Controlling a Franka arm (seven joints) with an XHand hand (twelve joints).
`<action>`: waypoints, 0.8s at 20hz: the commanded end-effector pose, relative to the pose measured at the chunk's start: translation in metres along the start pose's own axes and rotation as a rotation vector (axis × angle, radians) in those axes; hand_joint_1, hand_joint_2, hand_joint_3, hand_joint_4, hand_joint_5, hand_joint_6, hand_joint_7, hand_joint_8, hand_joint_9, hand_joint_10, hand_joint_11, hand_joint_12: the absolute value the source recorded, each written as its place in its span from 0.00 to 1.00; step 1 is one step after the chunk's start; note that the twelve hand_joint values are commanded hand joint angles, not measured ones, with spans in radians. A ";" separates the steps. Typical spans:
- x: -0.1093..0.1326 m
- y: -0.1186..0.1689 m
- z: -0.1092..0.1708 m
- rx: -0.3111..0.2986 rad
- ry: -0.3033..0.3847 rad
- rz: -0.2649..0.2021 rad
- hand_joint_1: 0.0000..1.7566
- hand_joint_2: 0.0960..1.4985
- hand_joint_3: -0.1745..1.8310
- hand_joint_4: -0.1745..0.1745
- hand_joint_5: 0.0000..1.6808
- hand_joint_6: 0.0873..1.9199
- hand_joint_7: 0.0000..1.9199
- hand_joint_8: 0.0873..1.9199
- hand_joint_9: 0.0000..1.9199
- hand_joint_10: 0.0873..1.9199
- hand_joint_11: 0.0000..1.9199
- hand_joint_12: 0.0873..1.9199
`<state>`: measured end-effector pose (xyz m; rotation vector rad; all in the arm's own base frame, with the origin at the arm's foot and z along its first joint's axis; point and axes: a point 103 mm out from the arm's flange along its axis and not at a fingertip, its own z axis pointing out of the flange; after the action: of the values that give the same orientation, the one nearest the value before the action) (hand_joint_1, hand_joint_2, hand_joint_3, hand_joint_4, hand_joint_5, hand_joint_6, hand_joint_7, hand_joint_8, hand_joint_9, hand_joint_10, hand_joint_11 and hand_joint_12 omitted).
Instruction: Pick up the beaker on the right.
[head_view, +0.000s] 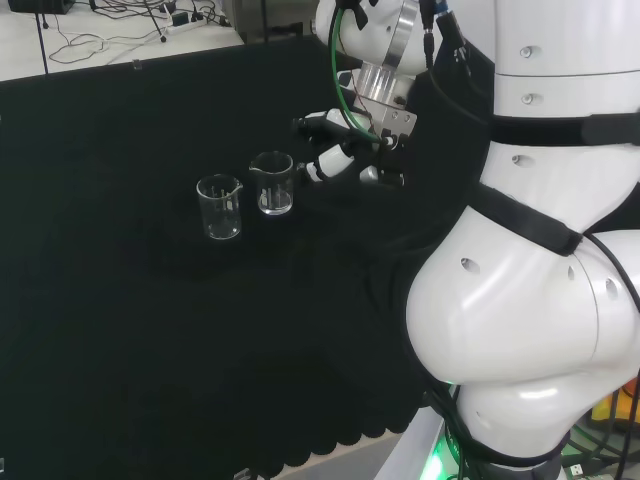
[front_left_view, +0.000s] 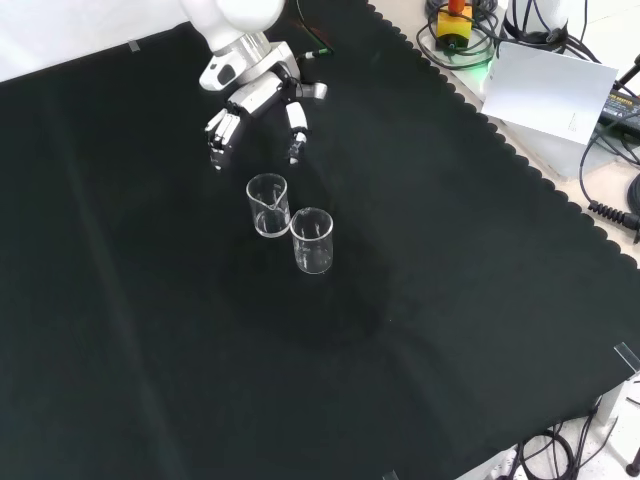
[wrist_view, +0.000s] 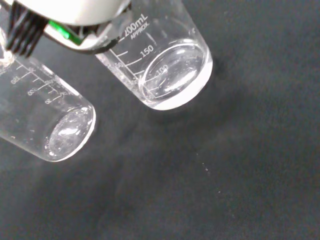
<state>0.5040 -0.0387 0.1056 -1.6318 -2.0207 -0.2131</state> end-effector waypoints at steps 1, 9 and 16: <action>-0.002 0.008 0.014 -0.004 0.069 -0.062 0.50 0.28 0.41 0.48 0.21 0.00 0.11 0.28 0.18 0.29 0.00 0.72; -0.004 0.017 0.026 0.021 0.143 -0.114 0.48 0.28 0.41 0.48 0.22 0.00 0.11 0.28 0.18 0.29 0.00 0.71; -0.006 0.021 0.034 0.024 0.190 -0.145 0.48 0.28 0.40 0.48 0.21 0.00 0.11 0.27 0.18 0.29 0.00 0.71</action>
<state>0.5142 -0.0271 0.0724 -1.4286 -1.9971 -0.3506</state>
